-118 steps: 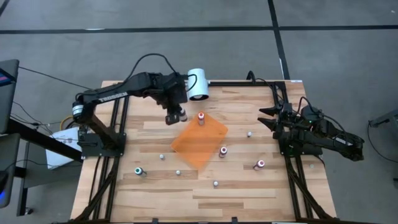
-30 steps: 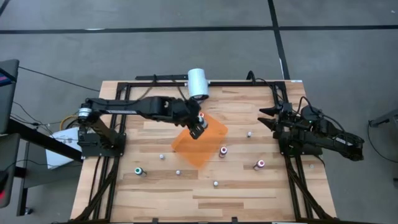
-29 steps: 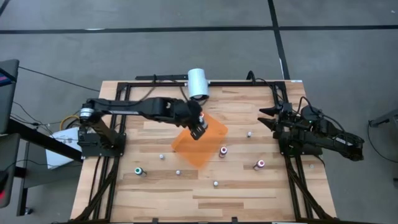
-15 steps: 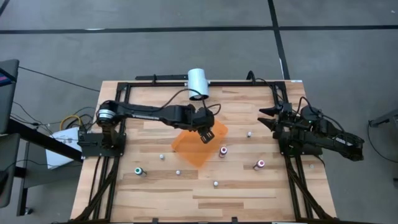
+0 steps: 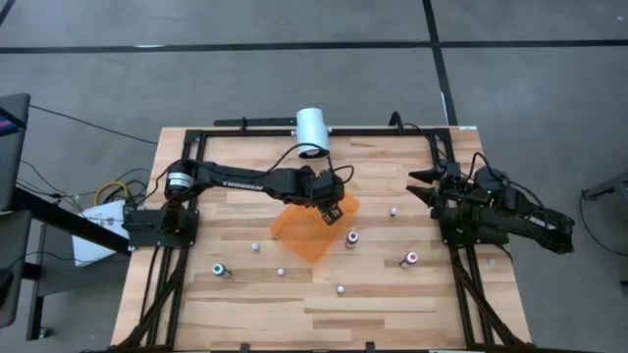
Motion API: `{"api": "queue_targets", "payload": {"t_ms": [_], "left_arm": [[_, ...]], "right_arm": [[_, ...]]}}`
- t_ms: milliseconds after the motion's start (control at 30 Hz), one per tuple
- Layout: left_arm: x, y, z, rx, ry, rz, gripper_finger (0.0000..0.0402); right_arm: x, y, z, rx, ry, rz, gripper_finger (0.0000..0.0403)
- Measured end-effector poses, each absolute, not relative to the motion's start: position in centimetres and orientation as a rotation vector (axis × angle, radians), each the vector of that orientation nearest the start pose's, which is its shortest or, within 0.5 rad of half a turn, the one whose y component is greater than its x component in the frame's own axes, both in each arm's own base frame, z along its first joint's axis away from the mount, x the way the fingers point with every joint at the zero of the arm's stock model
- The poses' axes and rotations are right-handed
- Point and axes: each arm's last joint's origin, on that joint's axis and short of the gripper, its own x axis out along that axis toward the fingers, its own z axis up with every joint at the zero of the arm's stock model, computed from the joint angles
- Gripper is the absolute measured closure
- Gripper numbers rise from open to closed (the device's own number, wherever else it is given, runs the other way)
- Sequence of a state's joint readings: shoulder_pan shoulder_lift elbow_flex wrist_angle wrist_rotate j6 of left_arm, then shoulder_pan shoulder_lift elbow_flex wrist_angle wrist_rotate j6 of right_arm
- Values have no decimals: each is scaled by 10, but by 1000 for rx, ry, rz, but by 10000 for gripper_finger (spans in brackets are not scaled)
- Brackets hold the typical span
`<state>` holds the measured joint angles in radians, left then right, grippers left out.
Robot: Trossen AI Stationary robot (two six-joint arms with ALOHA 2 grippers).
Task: Pick & Place food coloring
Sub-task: Put the big black food coloring bottle into the orange bin
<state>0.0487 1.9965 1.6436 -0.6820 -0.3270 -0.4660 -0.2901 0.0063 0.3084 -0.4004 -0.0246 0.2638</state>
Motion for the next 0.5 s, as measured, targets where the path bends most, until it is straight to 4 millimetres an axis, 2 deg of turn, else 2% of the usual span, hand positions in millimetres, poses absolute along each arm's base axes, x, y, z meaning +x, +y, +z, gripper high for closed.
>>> {"api": "queue_targets", "payload": {"t_ms": [167,500], "left_arm": [[430,36,222,-284,965,566,283],[432,45,220,-284,949,589,283]], "right_arm": [[66,-19,226,277,62,-276,163],[66,-19,226,277,63,-277,163]]}}
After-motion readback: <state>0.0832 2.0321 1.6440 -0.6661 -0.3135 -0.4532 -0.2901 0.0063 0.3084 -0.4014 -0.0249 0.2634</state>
